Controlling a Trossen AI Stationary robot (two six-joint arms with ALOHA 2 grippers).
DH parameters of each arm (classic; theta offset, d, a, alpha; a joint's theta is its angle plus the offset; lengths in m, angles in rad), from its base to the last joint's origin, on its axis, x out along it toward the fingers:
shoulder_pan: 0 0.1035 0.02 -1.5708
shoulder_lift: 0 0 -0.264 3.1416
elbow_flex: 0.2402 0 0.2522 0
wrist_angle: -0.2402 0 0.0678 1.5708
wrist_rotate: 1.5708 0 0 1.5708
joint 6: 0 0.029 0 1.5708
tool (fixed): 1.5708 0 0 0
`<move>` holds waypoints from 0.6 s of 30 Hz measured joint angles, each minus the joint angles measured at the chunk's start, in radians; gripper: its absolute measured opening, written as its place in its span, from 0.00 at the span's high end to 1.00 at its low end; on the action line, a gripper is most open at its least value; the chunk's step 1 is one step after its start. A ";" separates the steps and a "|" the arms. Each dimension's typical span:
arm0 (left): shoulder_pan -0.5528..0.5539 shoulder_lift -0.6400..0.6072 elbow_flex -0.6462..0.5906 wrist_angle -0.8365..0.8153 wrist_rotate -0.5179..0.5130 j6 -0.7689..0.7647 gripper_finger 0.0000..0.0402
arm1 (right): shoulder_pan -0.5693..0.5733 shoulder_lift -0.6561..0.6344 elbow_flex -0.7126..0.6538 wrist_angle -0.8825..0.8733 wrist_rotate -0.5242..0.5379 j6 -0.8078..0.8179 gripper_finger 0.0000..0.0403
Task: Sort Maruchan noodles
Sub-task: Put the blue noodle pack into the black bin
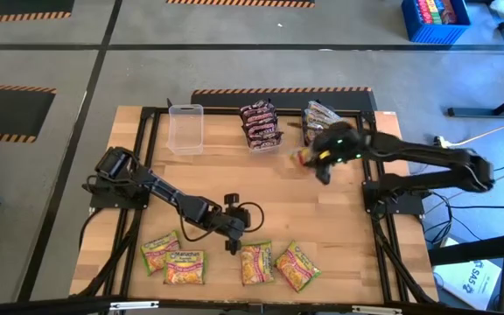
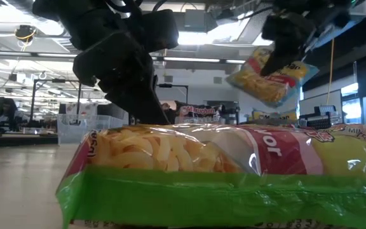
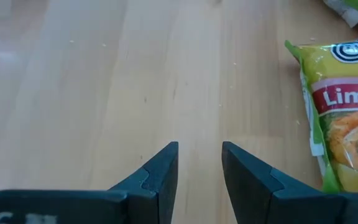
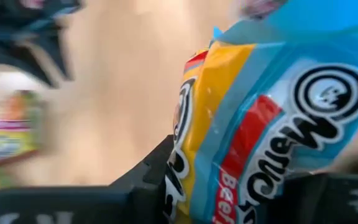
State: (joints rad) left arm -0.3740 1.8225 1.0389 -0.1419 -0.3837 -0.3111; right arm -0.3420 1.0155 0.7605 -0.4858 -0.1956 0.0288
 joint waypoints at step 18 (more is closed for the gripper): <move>0.004 0.000 0.002 0.020 -0.026 0.001 0.70 | -0.315 0.043 0.194 -0.286 0.222 -0.428 0.73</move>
State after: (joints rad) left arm -0.3705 1.8225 1.0405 -0.1215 -0.4099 -0.3104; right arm -0.6575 1.0587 0.9545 -0.7720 0.0260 -0.3988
